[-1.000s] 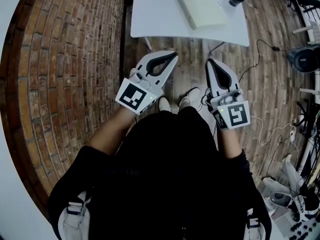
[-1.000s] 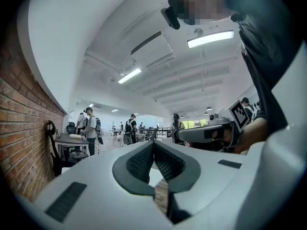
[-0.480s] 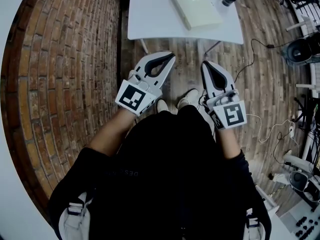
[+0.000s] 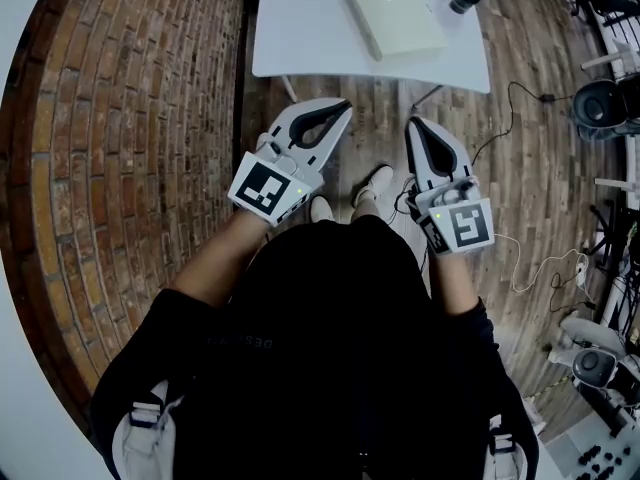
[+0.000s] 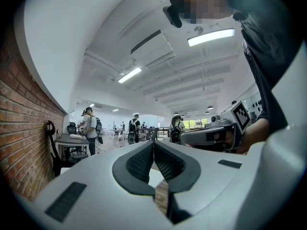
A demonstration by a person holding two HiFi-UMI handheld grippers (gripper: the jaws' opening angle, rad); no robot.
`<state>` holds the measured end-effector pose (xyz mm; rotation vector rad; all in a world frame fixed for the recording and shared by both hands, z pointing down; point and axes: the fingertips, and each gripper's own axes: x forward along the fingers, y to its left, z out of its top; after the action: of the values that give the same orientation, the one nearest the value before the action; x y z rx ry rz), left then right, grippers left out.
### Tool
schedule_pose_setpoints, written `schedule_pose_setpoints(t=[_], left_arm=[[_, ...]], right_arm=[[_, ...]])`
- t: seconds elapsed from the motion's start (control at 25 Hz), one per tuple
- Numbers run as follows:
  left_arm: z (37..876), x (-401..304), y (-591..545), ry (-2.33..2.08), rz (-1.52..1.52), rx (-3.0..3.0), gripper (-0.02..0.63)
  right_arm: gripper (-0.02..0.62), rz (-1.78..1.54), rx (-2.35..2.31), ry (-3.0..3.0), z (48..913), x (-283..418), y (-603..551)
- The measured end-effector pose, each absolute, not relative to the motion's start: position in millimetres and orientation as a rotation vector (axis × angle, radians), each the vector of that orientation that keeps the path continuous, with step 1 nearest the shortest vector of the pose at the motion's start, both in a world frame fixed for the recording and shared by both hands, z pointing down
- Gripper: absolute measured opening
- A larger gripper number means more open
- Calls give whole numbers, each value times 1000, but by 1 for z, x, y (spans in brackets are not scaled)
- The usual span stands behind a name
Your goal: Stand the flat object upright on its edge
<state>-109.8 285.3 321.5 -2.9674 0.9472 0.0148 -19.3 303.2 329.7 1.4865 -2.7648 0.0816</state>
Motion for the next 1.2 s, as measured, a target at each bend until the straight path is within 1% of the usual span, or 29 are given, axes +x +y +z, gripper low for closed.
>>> schedule_pose_setpoints(t=[0.64,1.2], left_arm=[[321,-50,203,1018,-43,-2958,20],[328,4,148,1058,-63,-2950,20]], right_arm=[[8,87,1397,-2811,329,33,211],[8,140,1336,-2828,340,83,152]])
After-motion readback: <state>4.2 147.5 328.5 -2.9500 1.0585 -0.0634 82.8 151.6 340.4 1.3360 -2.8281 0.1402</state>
